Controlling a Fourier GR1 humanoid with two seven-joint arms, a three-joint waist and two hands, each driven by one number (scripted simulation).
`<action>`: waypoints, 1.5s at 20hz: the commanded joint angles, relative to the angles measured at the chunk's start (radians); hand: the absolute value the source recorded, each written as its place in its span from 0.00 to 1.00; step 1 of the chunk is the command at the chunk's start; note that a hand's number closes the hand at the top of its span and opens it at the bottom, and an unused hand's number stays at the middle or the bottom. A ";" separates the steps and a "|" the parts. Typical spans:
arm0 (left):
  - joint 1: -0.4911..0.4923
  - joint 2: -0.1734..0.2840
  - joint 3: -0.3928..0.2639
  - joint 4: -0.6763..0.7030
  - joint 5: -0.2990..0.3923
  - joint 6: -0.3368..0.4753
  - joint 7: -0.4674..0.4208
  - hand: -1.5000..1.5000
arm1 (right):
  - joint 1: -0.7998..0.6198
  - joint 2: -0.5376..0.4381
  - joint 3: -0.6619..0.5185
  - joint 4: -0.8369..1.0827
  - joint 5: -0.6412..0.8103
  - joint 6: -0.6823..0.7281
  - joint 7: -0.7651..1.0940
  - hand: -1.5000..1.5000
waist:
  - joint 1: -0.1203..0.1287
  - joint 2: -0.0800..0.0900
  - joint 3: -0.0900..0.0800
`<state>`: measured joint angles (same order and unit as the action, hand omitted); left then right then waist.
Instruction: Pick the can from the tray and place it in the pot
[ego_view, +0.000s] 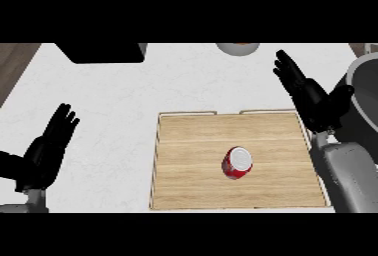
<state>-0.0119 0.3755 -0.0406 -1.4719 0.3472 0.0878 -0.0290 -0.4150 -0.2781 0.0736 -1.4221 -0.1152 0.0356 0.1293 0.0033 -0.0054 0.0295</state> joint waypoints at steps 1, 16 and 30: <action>-0.070 -0.011 0.004 -0.017 -0.035 0.051 0.039 0.50 | 0.013 -0.031 -0.057 -0.040 -0.067 0.070 -0.037 1.00 | -0.009 0.005 -0.029; -0.288 -0.051 0.052 0.001 -0.062 0.127 0.037 0.50 | 0.497 -0.255 -0.174 -0.435 0.173 0.122 -0.450 0.00 | -0.032 0.004 -0.030; -0.233 -0.049 0.056 -0.051 -0.082 0.083 0.030 0.50 | 0.510 -0.369 0.047 -0.829 0.401 0.304 0.164 0.00 | -0.005 0.003 -0.031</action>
<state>-0.2556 0.3136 -0.0046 -1.5176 0.2544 0.1943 -0.0059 0.0876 -0.6722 0.0317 -2.1143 0.2319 0.3125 0.1135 -0.0033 -0.0012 -0.0015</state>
